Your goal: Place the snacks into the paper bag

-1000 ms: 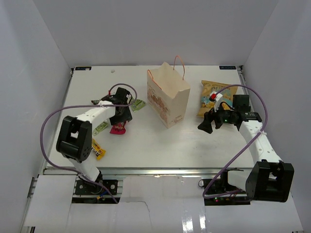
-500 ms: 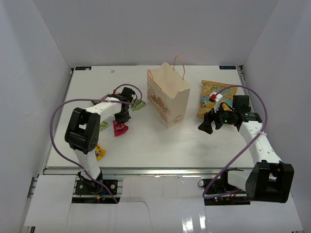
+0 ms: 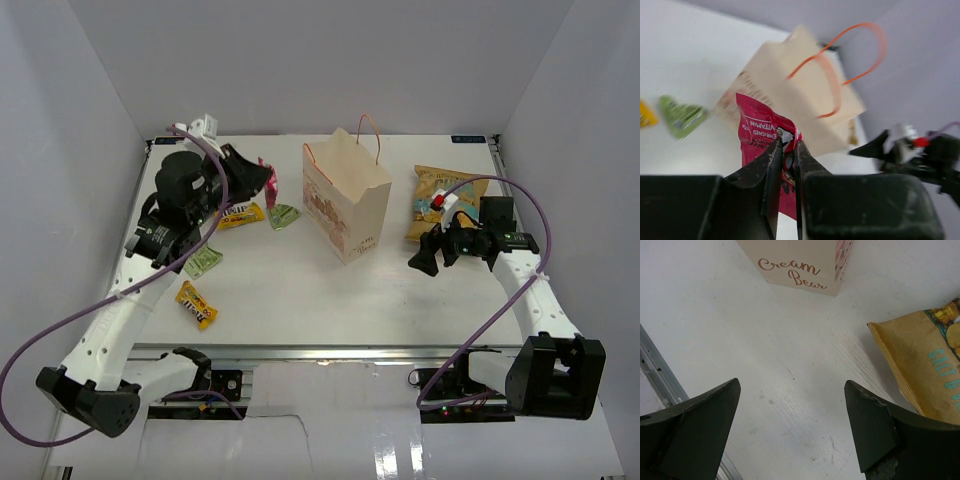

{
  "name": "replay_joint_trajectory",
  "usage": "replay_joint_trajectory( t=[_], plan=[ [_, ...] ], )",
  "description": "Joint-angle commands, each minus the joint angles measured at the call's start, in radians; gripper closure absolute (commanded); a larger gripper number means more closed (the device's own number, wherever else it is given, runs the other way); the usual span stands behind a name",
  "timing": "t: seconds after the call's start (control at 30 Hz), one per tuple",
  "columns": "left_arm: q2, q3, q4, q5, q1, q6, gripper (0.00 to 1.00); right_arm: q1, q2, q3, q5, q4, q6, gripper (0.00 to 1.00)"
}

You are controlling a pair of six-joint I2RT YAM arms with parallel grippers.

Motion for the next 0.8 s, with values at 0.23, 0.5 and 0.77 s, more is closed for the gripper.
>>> replay_joint_trajectory(
  t=[0.23, 0.5, 0.77],
  plan=[
    [0.402, 0.497, 0.164, 0.255, -0.052, -0.095, 0.89, -0.002, -0.028, 0.008, -0.051, 0.025, -0.021, 0.1],
    [0.656, 0.735, 0.157, 0.237, -0.099, -0.109, 0.89, -0.002, -0.066, -0.021, -0.049, 0.025, -0.024, 0.1],
    [0.679, 0.744, 0.17, 0.242, -0.119, -0.117, 0.88, -0.002, -0.096, -0.037, -0.041, 0.02, -0.026, 0.1]
  ],
)
